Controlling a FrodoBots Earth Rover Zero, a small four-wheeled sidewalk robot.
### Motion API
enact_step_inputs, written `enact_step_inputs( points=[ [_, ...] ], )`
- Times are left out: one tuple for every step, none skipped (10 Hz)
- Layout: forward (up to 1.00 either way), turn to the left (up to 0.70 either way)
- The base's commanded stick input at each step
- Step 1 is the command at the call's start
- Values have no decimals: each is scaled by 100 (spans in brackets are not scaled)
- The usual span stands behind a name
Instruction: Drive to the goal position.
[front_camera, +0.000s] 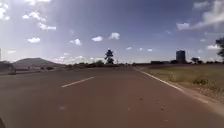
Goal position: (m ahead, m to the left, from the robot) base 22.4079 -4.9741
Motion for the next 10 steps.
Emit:
enact_step_inputs(
  points=[
    [85,0],
    [85,-1],
    [85,-10],
    [41,-7],
    [0,0],
    [0,0],
    [0,0],
    [0,0],
    [0,0],
    [0,0]
  ],
)
